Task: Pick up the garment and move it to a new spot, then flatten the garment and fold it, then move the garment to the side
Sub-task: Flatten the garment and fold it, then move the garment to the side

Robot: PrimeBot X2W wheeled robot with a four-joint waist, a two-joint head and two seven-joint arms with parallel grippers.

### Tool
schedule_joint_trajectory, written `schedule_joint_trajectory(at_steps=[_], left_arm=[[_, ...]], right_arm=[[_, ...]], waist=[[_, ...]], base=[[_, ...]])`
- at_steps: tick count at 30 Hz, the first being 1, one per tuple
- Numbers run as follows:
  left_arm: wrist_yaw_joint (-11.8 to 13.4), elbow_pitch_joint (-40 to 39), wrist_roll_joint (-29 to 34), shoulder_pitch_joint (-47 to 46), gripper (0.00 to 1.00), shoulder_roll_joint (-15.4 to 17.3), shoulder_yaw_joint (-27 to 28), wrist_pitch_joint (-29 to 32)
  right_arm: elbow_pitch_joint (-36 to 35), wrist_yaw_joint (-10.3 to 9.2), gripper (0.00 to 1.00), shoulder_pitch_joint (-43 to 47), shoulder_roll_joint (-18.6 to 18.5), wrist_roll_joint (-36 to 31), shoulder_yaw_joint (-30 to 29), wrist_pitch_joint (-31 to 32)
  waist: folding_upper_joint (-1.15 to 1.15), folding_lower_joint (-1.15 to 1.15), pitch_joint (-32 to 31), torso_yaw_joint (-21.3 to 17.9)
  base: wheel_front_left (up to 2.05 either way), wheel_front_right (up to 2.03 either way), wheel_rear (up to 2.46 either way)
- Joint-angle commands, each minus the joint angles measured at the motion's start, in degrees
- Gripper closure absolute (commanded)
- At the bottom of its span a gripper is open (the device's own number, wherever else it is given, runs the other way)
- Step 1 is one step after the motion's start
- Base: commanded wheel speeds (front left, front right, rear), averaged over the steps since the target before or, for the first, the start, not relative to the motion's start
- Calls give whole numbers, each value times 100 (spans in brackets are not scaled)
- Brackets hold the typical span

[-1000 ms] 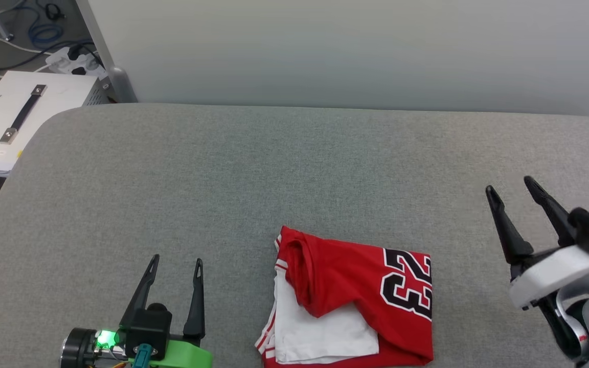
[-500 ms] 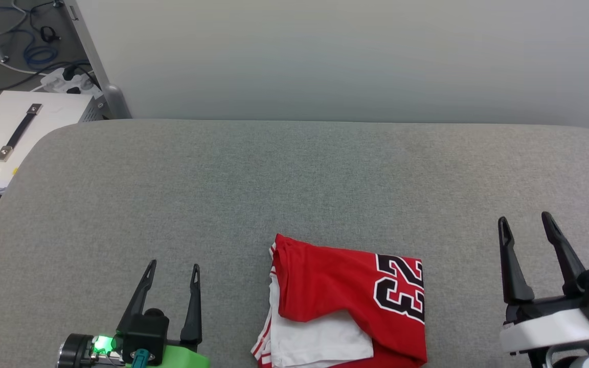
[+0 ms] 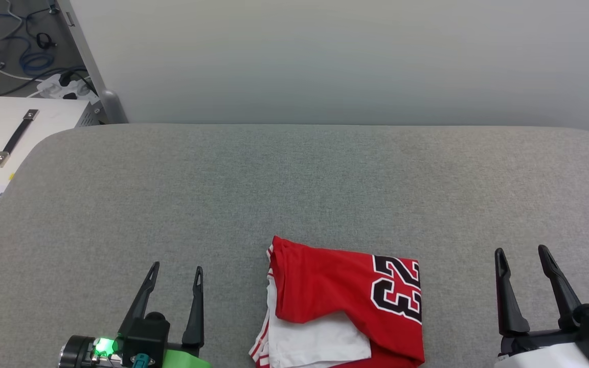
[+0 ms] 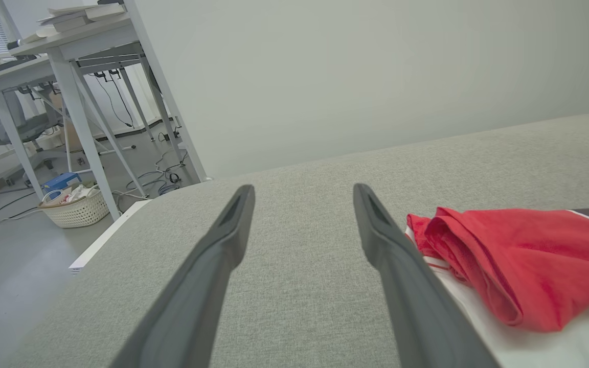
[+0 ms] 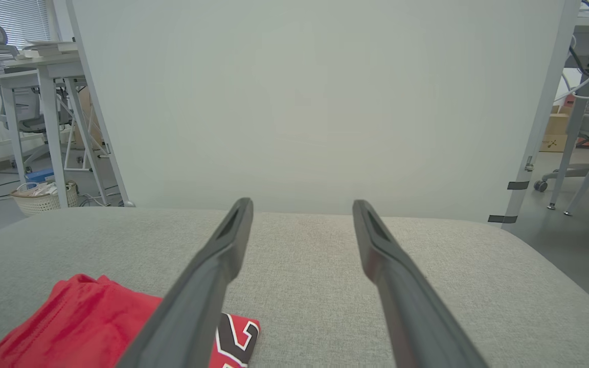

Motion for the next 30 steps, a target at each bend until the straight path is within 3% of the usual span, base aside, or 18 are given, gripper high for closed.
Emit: schedule_joint_trajectory(at_steps=[1, 10, 18, 22, 30], left_arm=[[-46, -11, -25, 74, 0, 31, 15, -34], [-81, 52, -12, 43, 0, 19, 17, -34], [-98, 98, 2, -41, 0, -12, 3, -34], [-109, 121, 4, -121, 0, -20, 6, -34], [-125, 141, 9, -233, 0, -62, -11, -34]], right_arm=[[-18, -3, 0, 41, 13, -59, 11, -28], [71, -3, 0, -112, -53, -119, 63, -28], [238, -3, 0, -933, -678, 207, 29, 112], [283, -3, 0, -1664, -1191, 686, 311, 820], [448, -3, 0, -2739, -1954, 2136, 1130, 3305]], waist=[[0, 0, 13, 5], [0, 0, 54, 64], [0, 0, 145, 151], [0, 0, 229, 194], [0, 0, 401, 301]], base=[[0, 0, 0], [0, 0, 0], [0, 0, 0], [0, 0, 0], [0, 0, 0]])
